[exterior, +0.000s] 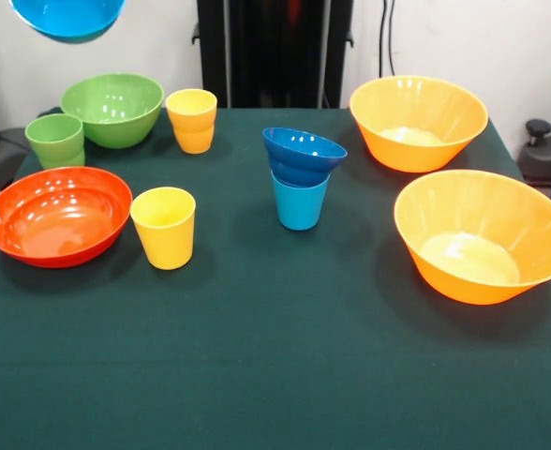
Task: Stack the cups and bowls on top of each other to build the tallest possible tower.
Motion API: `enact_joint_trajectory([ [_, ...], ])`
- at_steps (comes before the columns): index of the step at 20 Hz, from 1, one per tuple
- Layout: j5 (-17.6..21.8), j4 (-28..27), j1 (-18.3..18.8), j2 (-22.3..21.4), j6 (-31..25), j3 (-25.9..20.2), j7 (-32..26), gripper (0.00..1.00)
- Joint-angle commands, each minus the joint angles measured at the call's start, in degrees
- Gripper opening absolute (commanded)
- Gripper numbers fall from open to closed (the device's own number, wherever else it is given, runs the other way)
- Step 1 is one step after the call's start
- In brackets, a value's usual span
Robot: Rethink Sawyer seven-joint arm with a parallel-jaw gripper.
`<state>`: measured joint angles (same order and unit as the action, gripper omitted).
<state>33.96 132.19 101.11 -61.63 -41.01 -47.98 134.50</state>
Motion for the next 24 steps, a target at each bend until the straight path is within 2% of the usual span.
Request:
enact_joint_trajectory([
  [1,5.2,-2.19,-5.2,3.38,4.87,1.38,-4.99,0.0],
  [13,6.05,-3.63,-8.58,4.0,7.72,3.36,-1.87,0.0],
  [24,3.25,1.35,-8.54,-0.66,12.43,1.66,-2.42,0.0],
])
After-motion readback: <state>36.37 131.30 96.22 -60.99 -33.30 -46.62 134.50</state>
